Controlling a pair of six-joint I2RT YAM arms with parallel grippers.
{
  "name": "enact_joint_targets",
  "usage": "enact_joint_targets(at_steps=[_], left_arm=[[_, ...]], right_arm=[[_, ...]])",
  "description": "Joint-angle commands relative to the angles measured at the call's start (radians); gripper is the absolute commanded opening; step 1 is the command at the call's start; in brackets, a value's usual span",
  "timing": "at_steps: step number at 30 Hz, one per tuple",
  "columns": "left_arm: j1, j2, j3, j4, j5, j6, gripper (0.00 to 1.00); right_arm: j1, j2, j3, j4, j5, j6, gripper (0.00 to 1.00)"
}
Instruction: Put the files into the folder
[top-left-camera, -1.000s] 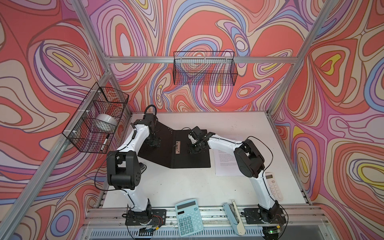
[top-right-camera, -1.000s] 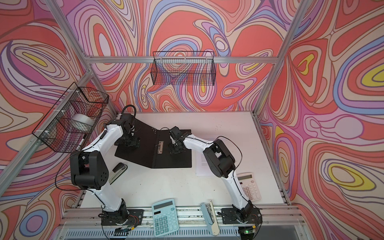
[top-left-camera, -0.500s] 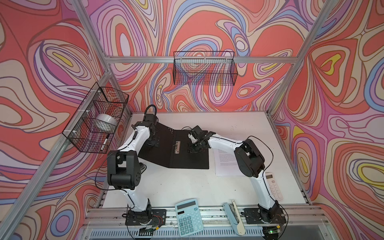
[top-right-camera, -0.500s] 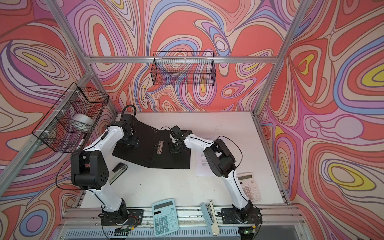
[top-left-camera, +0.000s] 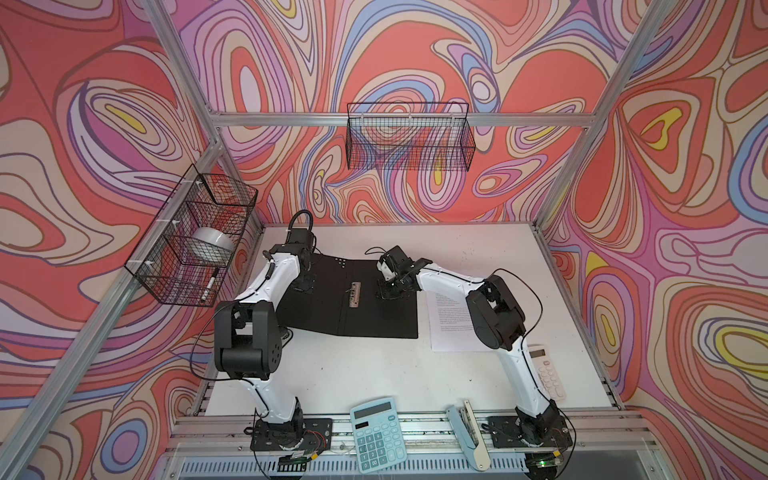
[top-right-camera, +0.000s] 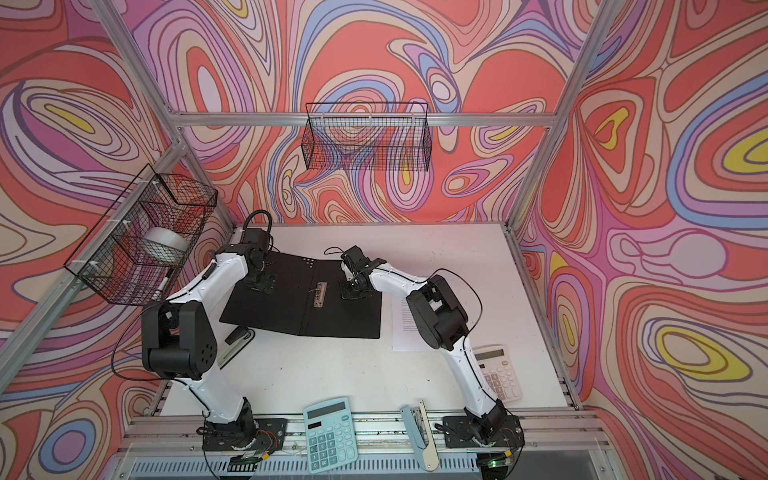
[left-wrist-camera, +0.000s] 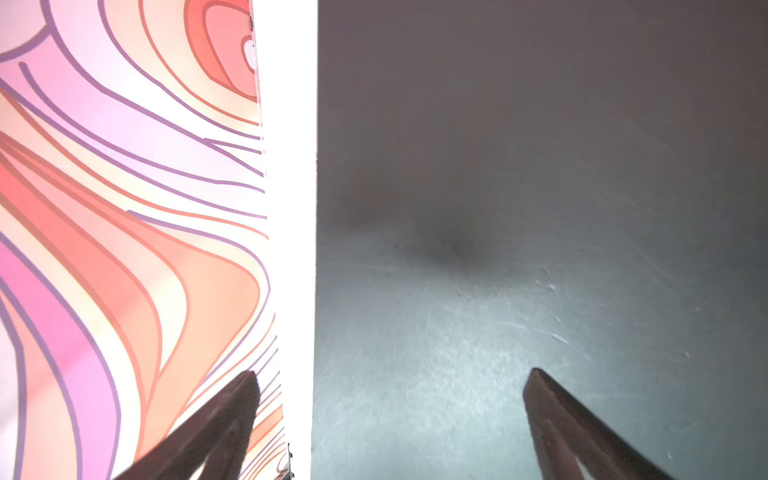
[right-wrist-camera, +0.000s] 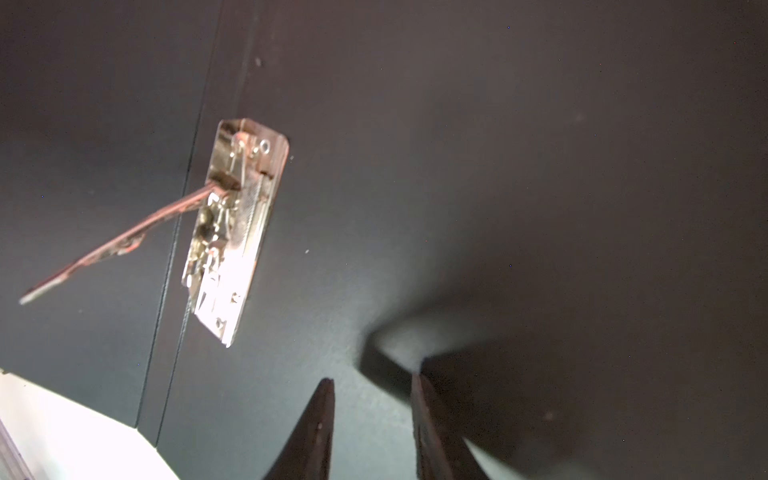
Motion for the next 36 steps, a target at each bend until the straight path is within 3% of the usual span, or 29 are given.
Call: enact_joint_targets(at_steps=[1, 13, 17, 26, 36], left_arm=[[0.006, -0.03, 0.021, -0.039, 0.005, 0.01, 1.0], [0.004, -0.103, 0.052, -0.129, 0.128, -0.004, 1.0], [0.004, -0.149, 0.057, -0.148, 0.183, -0.018, 1.0], [-0.012, -0.24, 0.058, -0.158, 0.31, -0.021, 1.0], [-0.028, -0.29, 0.041, -0.154, 0.376, -0.024, 1.0]], right_arm=[[-0.026, 0.038, 0.022, -0.046, 0.002, -0.039, 0.34], [-0.084, 0.1, 0.126, -0.147, 0.009, -0.133, 0.34], [-0.083, 0.054, 0.104, -0.108, -0.055, -0.106, 0.34], [-0.039, -0.07, -0.046, 0.14, -0.337, 0.053, 0.35], [0.019, 0.024, 0.072, 0.128, -0.412, 0.071, 0.35]])
